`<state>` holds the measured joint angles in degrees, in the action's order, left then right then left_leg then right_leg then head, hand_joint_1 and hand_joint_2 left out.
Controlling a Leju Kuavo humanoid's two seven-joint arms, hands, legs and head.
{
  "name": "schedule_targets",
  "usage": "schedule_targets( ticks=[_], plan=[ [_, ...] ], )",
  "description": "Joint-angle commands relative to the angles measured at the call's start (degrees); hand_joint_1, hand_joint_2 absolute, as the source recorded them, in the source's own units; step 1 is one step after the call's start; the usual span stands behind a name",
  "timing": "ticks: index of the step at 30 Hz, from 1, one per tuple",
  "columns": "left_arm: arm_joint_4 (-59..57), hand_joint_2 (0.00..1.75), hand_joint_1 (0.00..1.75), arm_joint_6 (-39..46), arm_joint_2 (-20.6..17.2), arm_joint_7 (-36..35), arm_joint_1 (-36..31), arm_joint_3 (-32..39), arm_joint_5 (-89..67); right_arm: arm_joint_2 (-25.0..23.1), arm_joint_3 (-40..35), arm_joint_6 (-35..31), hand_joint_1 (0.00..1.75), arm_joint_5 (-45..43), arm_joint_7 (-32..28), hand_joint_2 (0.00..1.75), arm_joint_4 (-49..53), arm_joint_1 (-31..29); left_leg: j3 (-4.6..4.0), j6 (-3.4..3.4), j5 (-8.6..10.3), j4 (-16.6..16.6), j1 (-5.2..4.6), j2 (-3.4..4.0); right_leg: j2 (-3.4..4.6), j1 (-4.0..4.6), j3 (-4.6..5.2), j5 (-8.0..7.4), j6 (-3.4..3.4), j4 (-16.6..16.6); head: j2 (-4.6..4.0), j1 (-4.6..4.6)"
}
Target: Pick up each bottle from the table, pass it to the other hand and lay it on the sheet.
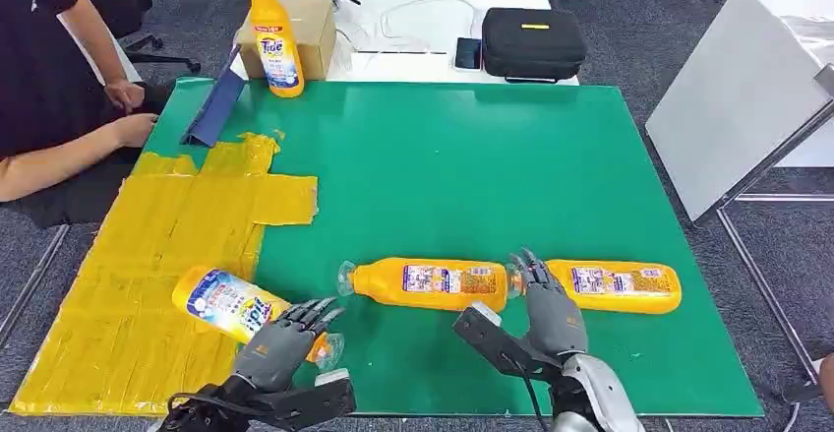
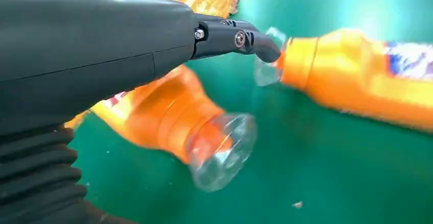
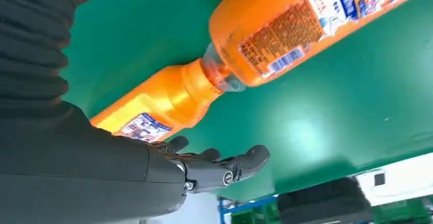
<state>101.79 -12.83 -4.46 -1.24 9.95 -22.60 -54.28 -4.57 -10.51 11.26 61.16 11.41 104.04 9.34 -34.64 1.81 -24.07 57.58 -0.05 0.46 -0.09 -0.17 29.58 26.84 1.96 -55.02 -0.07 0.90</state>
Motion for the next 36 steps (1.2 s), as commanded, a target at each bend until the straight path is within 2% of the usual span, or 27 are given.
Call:
schedule_targets(
  ticks=[1, 4, 13, 14, 26, 36],
  plan=[
    [10.62, 0.00, 0.00, -0.24, 6.38, 2.98, 3.50, 8.99, 26.17, 4.00, -4.65, 0.71, 0.00, 1.26, -2.87, 1.75, -7.80, -5.89, -0.04, -0.07, -0.02, 0.06, 0.01, 0.18, 0.22, 0.00, 0.08, -0.07, -0.01, -0.04, 0.00, 0.02],
    [13.91, 0.00, 0.00, -0.87, 8.66, 3.87, 4.61, 12.11, 34.47, 4.43, -6.89, 0.83, 0.00, 3.60, -2.93, 1.75, -9.40, -7.92, -0.03, -0.09, -0.02, 0.06, -0.01, 0.23, 0.27, -0.03, 0.09, -0.08, -0.03, -0.06, 0.00, -0.02],
    [13.66, 0.00, 0.00, -2.29, 10.47, 3.88, 4.91, 13.49, 49.25, 5.51, -13.21, 3.44, 0.00, 5.07, -3.63, 1.75, -17.50, -14.65, 0.01, -0.10, 0.05, -0.04, -0.05, 0.25, 0.30, -0.06, -0.09, -0.13, -0.05, 0.00, 0.00, 0.00],
    [13.65, 0.00, 0.00, -2.39, 10.21, 3.84, 4.73, 13.24, 49.33, 5.50, -13.71, 3.81, 0.00, 5.19, -3.64, 1.75, -18.47, -15.11, 0.05, -0.07, 0.03, -0.01, -0.02, 0.17, 0.20, -0.02, -0.47, -0.08, -0.02, 0.01, 0.00, 0.00],
    [14.28, 0.00, 0.00, -1.18, 9.53, 5.22, 4.52, 12.44, 51.92, 5.43, -12.38, 7.04, 0.00, 5.65, -2.99, 1.75, -26.94, -17.11, 0.02, -0.07, 0.11, -0.01, -0.04, 0.05, 0.09, -0.05, -0.45, -0.12, 0.04, 0.00, 0.00, 0.00],
    [14.28, 0.00, 0.00, -1.18, 9.53, 5.22, 4.52, 12.44, 51.92, 5.43, -12.38, 7.04, 0.00, 5.65, -2.99, 1.75, -26.94, -17.11, 0.00, -0.10, 0.13, -0.03, -0.04, -0.01, 0.04, -0.06, 0.08, -0.13, 0.03, 0.00, 0.00, 0.00]
  ],
)
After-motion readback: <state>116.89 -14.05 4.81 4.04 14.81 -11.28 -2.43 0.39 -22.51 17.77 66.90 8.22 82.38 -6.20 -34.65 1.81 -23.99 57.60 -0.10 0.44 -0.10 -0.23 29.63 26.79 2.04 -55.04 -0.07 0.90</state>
